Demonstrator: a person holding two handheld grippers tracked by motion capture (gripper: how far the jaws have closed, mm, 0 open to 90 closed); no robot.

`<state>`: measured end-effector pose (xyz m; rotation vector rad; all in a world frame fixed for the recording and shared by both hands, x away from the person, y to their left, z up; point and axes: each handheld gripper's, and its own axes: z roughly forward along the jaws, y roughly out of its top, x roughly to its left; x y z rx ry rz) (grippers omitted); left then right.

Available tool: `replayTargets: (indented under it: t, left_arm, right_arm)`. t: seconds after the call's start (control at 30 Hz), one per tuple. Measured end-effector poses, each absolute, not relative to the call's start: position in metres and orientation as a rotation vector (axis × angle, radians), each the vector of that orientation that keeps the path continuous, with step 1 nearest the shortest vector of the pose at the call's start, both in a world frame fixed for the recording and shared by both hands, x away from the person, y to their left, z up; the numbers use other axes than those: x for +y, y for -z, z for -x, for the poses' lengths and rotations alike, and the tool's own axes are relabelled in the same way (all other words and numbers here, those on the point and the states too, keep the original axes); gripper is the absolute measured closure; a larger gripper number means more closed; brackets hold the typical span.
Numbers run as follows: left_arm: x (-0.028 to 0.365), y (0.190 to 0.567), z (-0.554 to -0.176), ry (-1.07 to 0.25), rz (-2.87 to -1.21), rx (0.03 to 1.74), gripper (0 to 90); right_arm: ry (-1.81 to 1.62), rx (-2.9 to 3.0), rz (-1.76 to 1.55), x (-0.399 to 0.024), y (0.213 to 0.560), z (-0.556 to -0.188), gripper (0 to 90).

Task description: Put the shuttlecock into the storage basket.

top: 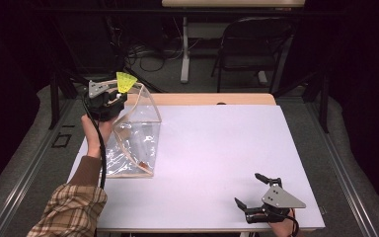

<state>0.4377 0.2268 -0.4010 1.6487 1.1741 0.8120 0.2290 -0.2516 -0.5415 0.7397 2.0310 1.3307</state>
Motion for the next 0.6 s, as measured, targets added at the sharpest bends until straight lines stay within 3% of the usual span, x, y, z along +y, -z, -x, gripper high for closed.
replayTargets:
  t: [0.6]
  left_arm:
    - [0.2290, 0.4096, -0.4425, -0.768, -1.698, 1.190, 64.7]
  right_arm:
    - [-1.330, 2.035, -0.750, -0.2518, 0.5430, -0.2292, 1.0]
